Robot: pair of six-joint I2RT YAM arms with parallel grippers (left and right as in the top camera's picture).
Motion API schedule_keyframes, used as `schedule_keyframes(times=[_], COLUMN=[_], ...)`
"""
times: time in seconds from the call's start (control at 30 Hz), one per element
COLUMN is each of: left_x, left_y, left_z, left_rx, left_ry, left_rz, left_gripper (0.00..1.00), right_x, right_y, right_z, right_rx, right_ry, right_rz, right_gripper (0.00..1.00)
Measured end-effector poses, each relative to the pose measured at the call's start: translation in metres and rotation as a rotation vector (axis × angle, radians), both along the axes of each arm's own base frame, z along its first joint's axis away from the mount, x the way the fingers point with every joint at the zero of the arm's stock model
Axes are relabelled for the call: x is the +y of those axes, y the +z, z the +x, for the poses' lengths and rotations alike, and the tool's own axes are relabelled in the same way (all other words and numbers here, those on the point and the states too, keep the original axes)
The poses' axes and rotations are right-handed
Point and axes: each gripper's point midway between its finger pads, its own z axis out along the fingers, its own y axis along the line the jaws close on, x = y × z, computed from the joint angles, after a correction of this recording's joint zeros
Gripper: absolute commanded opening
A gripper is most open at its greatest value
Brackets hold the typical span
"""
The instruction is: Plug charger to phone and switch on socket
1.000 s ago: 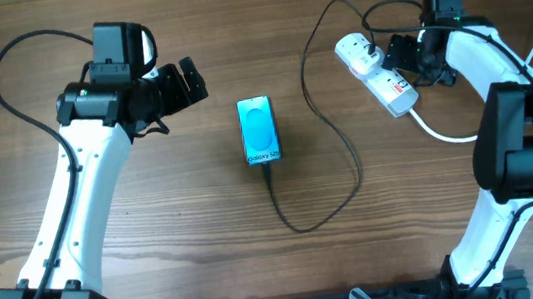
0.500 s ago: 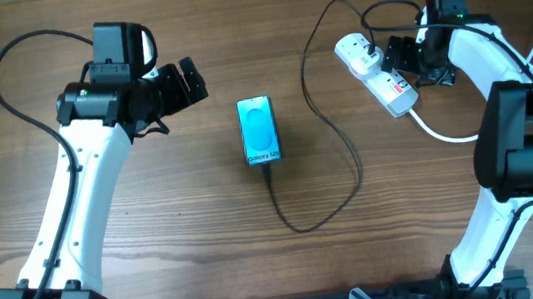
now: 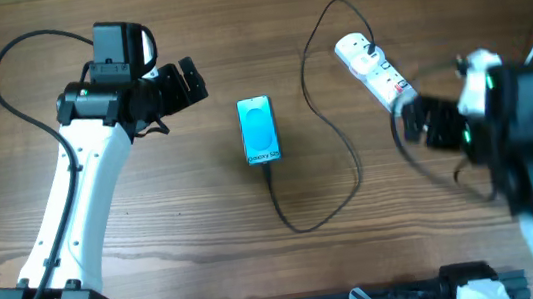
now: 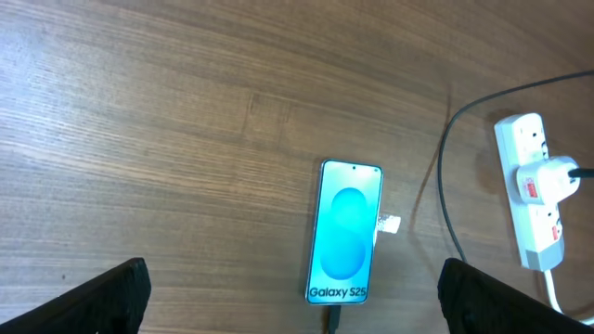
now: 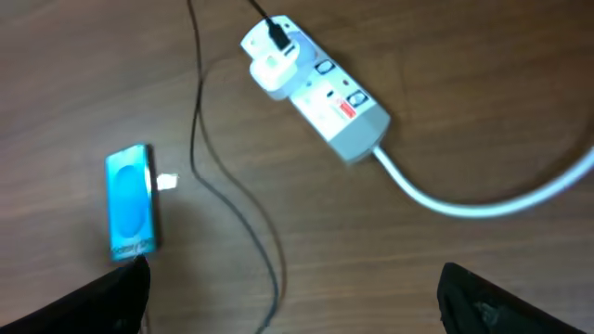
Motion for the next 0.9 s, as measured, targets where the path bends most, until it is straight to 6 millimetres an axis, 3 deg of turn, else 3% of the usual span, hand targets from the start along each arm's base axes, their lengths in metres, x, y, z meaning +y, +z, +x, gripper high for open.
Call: schedule_keyframes(times=[0.1,0.23,0.5,0.67,0.7,0.9], left_x=[0.000,0.000,0.000,0.000,0.000,0.000], left_y=[0.000,0.000,0.000,0.000,0.000,-0.001], left_z=[0.000,0.000,0.000,0.000,0.000,0.000], left_rx=[-0.001,0.001,0.002,0.000,0.002,0.003], left_ry=[0.000,0.000,0.000,0.000,0.000,0.000], left_rz=[0.000,0.001,0.000,0.000,0.000,0.001], left_gripper=[1.00,1.00,1.00,1.00,1.00,1.00], right_x=[0.001,0.001,-0.005,0.002,0.007,0.013], right_y=[0.017,0.042,0.035,0.029,0.016,-0.009], right_z=[-0.037,-0.056,-0.052,-0.034,-0.035,-0.026], right_rx=[-0.082,-0.197,-0.214,-0.538,-0.626,-0.896], right_ry=[-0.058,-0.102,-0.105,0.067,0.134,0.185], right_rz=[0.062,0.120,0.076,-0.070,-0.122,-0.202], right_gripper=[1.00,1.00,1.00,1.00,1.00,1.00])
